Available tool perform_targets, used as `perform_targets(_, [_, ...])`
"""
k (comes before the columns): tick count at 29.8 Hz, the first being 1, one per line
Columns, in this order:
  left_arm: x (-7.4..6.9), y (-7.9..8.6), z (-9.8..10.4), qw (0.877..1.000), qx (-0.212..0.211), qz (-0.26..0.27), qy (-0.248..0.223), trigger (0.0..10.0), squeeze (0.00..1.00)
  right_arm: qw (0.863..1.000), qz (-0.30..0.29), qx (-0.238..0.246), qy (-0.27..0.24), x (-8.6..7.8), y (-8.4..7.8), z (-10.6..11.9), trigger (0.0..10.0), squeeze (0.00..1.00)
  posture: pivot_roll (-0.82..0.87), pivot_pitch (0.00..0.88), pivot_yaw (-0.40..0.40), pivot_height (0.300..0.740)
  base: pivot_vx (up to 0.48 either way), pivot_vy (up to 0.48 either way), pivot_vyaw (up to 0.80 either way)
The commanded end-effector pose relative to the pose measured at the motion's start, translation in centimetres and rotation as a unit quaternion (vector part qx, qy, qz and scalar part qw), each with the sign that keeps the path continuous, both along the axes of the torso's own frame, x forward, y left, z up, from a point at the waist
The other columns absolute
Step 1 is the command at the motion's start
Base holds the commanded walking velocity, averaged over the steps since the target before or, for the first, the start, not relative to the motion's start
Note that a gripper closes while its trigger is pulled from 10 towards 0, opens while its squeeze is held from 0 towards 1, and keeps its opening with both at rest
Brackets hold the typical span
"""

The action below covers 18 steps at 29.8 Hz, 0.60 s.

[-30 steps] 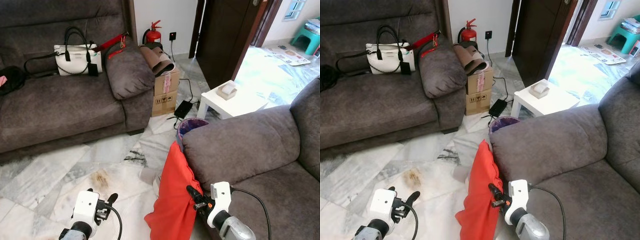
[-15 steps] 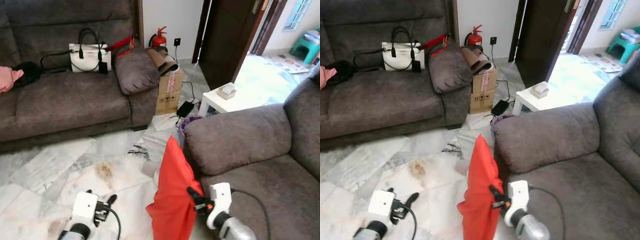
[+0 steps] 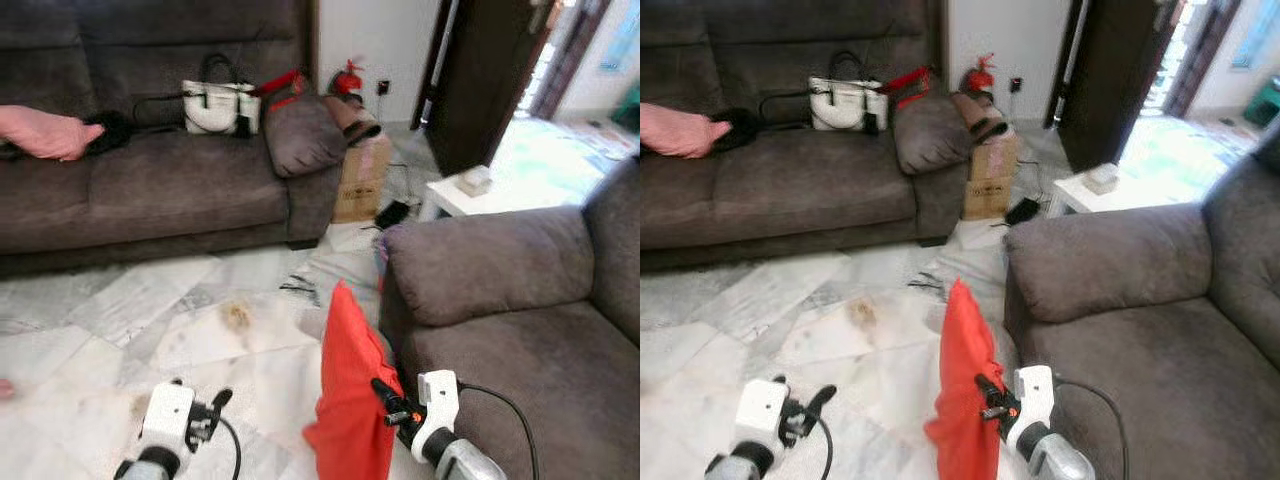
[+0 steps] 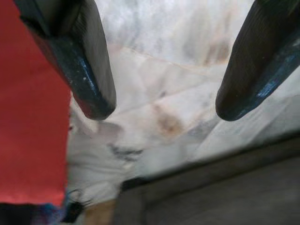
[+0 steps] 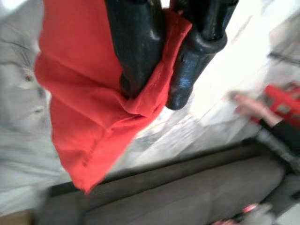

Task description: Move the pillow to the sofa from floor

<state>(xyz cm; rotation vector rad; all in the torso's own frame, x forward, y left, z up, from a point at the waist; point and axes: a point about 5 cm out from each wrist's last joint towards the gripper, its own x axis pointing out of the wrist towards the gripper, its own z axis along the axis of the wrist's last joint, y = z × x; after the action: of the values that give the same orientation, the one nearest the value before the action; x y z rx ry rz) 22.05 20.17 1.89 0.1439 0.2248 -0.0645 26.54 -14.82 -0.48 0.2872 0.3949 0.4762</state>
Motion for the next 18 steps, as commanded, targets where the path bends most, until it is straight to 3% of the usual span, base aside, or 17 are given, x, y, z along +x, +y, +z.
perform_targets(1, [-0.30,0.06,-0.39,1.000,-0.001,0.001,0.012,10.0,0.00,0.999,-0.009,0.005,-0.046,1.06,-0.38,1.48,10.0,0.00,0.16,0.115,-0.020,0.740,0.000,0.000,0.00])
perform_targets(5, [-0.29,0.08,-0.39,1.000,-0.001,0.002,0.012,10.0,0.00,0.999,-0.007,-0.001,-0.039,1.02,-0.37,1.30,10.0,0.00,0.16,0.115,-0.020,0.740,0.000,0.000,-0.14])
perform_targets(18, [-0.29,-0.02,-0.39,1.000,-0.002,0.000,0.011,10.0,0.00,0.999,-0.015,-0.014,-0.027,0.96,-0.80,0.97,10.0,0.00,0.16,0.114,-0.021,0.740,0.000,0.000,-0.80])
